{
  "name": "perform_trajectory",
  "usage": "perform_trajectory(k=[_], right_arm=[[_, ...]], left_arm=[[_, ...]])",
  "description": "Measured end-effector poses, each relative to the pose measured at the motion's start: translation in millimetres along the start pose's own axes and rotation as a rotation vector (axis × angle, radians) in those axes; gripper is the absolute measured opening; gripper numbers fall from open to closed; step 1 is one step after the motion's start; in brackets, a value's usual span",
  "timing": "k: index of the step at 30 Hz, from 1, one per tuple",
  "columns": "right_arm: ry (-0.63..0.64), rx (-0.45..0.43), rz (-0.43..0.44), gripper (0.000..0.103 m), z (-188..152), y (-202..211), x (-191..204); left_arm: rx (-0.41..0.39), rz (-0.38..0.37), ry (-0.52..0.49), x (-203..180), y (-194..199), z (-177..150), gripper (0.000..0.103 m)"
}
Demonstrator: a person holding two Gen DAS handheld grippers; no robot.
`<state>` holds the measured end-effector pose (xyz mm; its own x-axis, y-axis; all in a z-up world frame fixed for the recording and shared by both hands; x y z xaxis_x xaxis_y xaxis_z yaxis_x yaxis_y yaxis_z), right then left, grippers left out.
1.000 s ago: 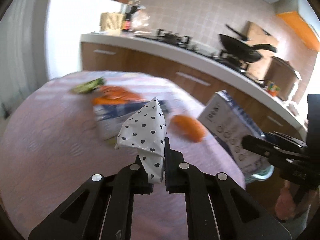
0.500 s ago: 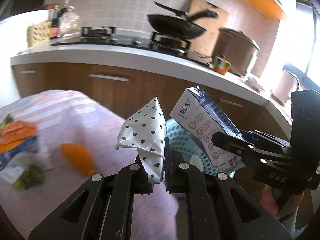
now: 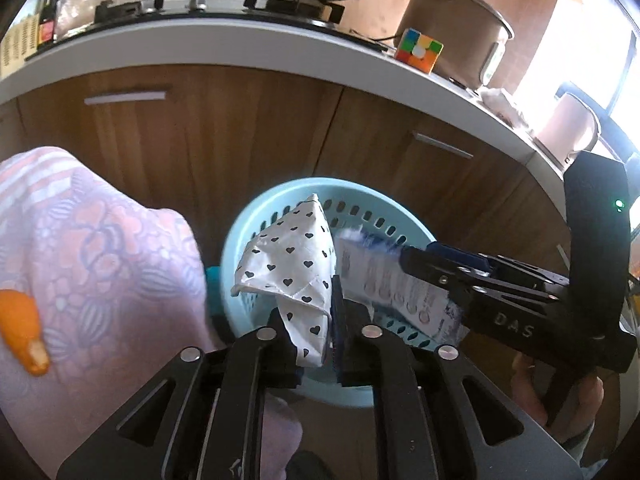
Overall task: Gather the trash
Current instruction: 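Carry carton and polka-dot paper to the basket and release both, then grasp the orange peel with right gripper while left grasps the greens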
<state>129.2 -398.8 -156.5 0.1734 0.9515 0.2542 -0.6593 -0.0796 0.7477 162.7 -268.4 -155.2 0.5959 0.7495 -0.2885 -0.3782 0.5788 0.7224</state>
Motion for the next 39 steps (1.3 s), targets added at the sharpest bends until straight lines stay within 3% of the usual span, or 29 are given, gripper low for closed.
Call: perform_trajectory(k=[3, 5, 7, 10, 15, 26, 35, 39], right_arm=[[-0.023, 0.016, 0.004, 0.037, 1, -11, -6], [-0.037, 0.027, -0.006, 0.037, 2, -19, -10], [-0.044, 0.035, -0.020, 0.041, 2, -22, -15], [-0.045, 0.030, -0.025, 0.041, 3, -23, -13], [-0.027, -0.009, 0.018, 0.041, 8, -9, 2], [0.174, -0.123, 0.178, 0.041, 22, 38, 118], [0.315, -0.095, 0.265, 0.041, 5, 34, 219], [0.353, -0.078, 0.298, 0.041, -4, 19, 252]], left_arm=[[0.004, 0.020, 0.000, 2, -8, 1, 0.032], [0.005, 0.025, 0.003, 4, -11, 1, 0.052], [-0.007, 0.031, 0.026, 9, -10, 2, 0.062], [-0.014, 0.007, 0.049, 12, -4, 3, 0.063], [-0.056, 0.029, 0.048, 18, 17, 3, 0.063], [-0.252, 0.088, 0.133, 52, 109, 5, 0.063], [-0.385, 0.228, 0.256, 134, 204, -17, 0.063], [-0.374, 0.278, 0.307, 179, 224, -38, 0.063]])
Point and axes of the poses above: each gripper's, at about its wrist camera, not at the fingertips, and y roughly against the way its jaws point, x to its left, z to its top, the point moved 8 cm from there along -y, roughly the way its jaws point, and after that the axes turned 1 degree about y, right-handed, at the moved point
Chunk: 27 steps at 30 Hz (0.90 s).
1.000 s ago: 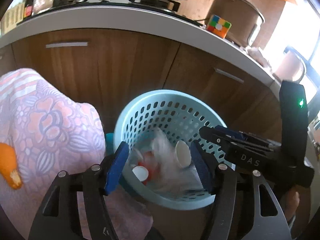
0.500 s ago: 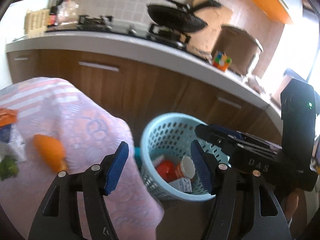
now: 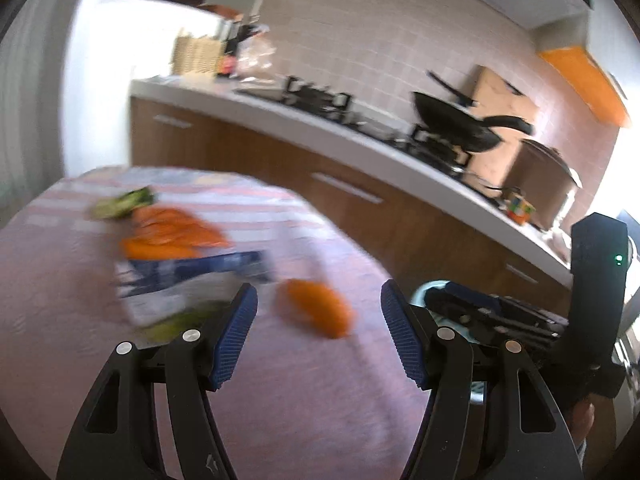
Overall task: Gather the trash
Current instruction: 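Grasp the orange peel with right gripper while left grasps the greens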
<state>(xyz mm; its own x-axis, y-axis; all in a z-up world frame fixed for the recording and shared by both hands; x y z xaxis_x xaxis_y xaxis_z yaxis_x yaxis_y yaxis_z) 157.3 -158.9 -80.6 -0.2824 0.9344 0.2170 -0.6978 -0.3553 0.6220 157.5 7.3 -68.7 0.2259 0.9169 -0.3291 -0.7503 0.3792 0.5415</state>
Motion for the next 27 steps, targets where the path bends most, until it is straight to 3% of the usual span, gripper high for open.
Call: perform_trajectory(k=[4, 8, 14, 20, 22, 25, 27], right_arm=[[0.014, 0.026, 0.019, 0.041, -3, -28, 16], [0.008, 0.044, 0.017, 0.041, -6, -52, 19], [0.016, 0.072, -0.032, 0.041, -14, -82, 17], [0.019, 0.082, -0.041, 0.041, -18, -91, 17], [0.016, 0.088, -0.039, 0.041, -20, -93, 17], [0.012, 0.087, -0.040, 0.041, -19, -94, 16], [0.015, 0.083, -0.041, 0.041, -19, -94, 17]], left_arm=[[0.075, 0.036, 0.052, 51, -9, -14, 0.063], [0.150, 0.023, 0.090, 78, -25, -26, 0.063], [0.157, 0.120, 0.011, 85, -46, -27, 0.063], [0.170, 0.158, -0.058, 81, -52, -27, 0.068], [0.186, 0.130, -0.056, 77, -47, -31, 0.069], [0.240, -0.016, -0.015, 63, -39, -42, 0.069], [0.231, -0.030, -0.021, 60, -30, -45, 0.069]])
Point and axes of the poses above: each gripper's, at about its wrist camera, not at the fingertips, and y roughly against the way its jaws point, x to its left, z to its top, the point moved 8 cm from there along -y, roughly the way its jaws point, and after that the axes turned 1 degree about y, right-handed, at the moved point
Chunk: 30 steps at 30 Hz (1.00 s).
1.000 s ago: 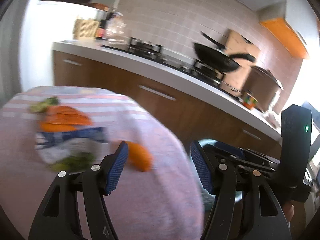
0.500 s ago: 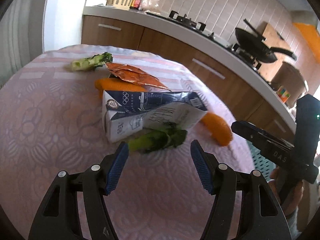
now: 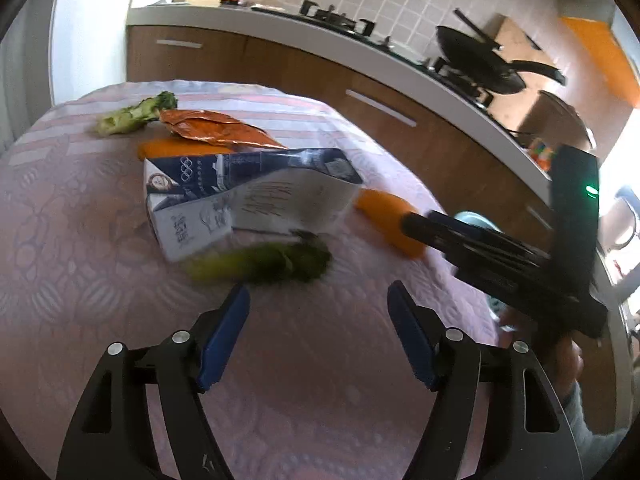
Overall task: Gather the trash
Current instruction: 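Grasp the orange peel with right gripper while left grasps the greens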
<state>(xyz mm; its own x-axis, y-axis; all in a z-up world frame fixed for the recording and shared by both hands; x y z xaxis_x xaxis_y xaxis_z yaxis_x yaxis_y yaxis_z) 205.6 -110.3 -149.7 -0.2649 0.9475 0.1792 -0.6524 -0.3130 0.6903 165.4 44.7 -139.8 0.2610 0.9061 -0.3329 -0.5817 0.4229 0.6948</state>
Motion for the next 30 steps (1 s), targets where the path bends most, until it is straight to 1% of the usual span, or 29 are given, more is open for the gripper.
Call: perform_trajectory(k=[2, 4, 5, 7, 9, 11, 12, 13, 14, 15, 17, 18, 19, 20, 21, 23, 24, 25, 27, 29, 30], right_arm=[[0.006, -0.002, 0.002, 0.041, 0, 0, 1], [0.009, -0.001, 0.004, 0.041, 0, 0, 2], [0.010, 0.001, 0.003, 0.041, 0, 0, 2], [0.008, 0.004, 0.003, 0.041, 0, -1, 2], [0.005, 0.003, 0.004, 0.041, 0, -2, 2], [0.001, 0.004, 0.008, 0.041, 0, -2, 2], [-0.001, 0.005, 0.011, 0.041, 0, -3, 2], [-0.003, 0.007, 0.014, 0.041, 0, -3, 2], [-0.007, 0.008, 0.016, 0.041, 0, -3, 2], [-0.010, 0.008, 0.018, 0.041, 0, -4, 2], [-0.010, 0.013, 0.024, 0.033, -1, -4, 2], [-0.008, 0.018, 0.035, 0.033, -2, -5, 4], [-0.004, 0.014, 0.030, 0.033, -2, -4, 4], [-0.003, 0.012, 0.027, 0.033, -2, -3, 4], [-0.004, 0.012, 0.030, 0.033, -2, -3, 5], [-0.008, 0.015, 0.038, 0.033, -2, -3, 5], [-0.013, 0.016, 0.044, 0.033, -3, -3, 4], [-0.019, 0.017, 0.049, 0.033, -3, -3, 4], [-0.028, 0.019, 0.056, 0.033, -3, -3, 3], [-0.034, 0.021, 0.062, 0.033, -2, -3, 1], [-0.037, 0.022, 0.066, 0.033, -2, -4, 1]], left_arm=[[-0.043, 0.054, -0.017, 6, 12, 1, 0.069], [-0.065, 0.094, -0.009, 16, 17, 5, 0.069], [-0.071, 0.129, 0.007, 27, 17, 10, 0.069], [-0.063, 0.143, 0.028, 39, 11, 16, 0.069], [-0.028, 0.156, 0.039, 49, -1, 20, 0.069], [-0.004, 0.141, 0.036, 50, -13, 20, 0.069], [-0.003, 0.147, 0.026, 48, -15, 21, 0.069], [-0.001, 0.136, 0.010, 44, -16, 21, 0.069], [0.009, 0.081, 0.011, 36, -15, 18, 0.069], [0.017, 0.052, 0.016, 32, -16, 16, 0.069], [0.036, 0.014, -0.002, 21, -15, 6, 0.070], [0.045, 0.004, -0.009, 17, -14, 2, 0.070], [0.061, -0.032, -0.010, 11, -12, -4, 0.070], [0.079, -0.091, -0.002, 4, -9, -11, 0.070], [0.089, -0.126, 0.003, -2, -7, -16, 0.070], [0.093, -0.156, -0.006, -10, -1, -21, 0.070], [0.088, -0.152, -0.026, -12, 3, -22, 0.070], [0.080, -0.126, -0.042, -12, 5, -22, 0.071], [0.050, 0.011, -0.111, -7, 3, -15, 0.071], [0.052, 0.080, -0.183, -6, -6, -7, 0.071], [0.060, 0.087, -0.209, -8, -11, -6, 0.071]])
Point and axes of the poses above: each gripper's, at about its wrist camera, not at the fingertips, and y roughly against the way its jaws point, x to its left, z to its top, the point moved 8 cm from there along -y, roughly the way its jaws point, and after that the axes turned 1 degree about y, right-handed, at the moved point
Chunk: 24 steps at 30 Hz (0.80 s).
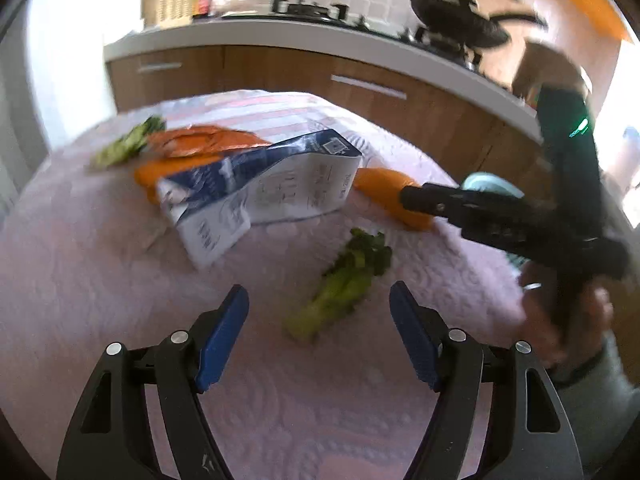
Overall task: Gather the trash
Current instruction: 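Grasp the orange peel with right gripper while left grasps the greens, then carry the orange peel and greens over the blue basket and open both grippers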
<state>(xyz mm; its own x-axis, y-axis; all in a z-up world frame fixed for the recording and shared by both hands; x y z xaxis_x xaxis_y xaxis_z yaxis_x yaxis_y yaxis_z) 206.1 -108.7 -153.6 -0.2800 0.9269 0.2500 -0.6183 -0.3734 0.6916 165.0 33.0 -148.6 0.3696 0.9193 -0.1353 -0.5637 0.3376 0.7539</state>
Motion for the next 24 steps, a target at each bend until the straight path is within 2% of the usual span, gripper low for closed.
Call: perform_trajectory(k=[4, 6, 8, 10, 14, 17, 24], right_arm=[[-0.014, 0.002, 0.027, 0.033, -1, 1, -2], [-0.021, -0.001, 0.039, 0.033, 0, 2, -3], [-0.022, -0.002, 0.053, 0.033, 1, 2, -3], [-0.009, 0.002, 0.055, 0.034, 2, 2, -1], [0.036, -0.004, 0.024, 0.051, 8, 0, 5], [0.077, 0.024, 0.012, 0.052, 10, -9, 12], [0.114, 0.077, -0.033, 0.051, 4, -21, 17]], left_arm=[[0.052, 0.012, -0.106, -12, -23, 0, 0.064], [0.043, 0.033, -0.139, -15, -26, 1, 0.053], [0.039, 0.042, -0.135, -15, -25, 1, 0.029], [0.032, 0.053, -0.116, -13, -22, 0, 0.025], [-0.003, 0.060, 0.026, 0, -12, -1, 0.022], [-0.018, 0.042, 0.098, 6, -10, -2, 0.022], [-0.026, 0.002, 0.172, 9, -8, -1, 0.022]])
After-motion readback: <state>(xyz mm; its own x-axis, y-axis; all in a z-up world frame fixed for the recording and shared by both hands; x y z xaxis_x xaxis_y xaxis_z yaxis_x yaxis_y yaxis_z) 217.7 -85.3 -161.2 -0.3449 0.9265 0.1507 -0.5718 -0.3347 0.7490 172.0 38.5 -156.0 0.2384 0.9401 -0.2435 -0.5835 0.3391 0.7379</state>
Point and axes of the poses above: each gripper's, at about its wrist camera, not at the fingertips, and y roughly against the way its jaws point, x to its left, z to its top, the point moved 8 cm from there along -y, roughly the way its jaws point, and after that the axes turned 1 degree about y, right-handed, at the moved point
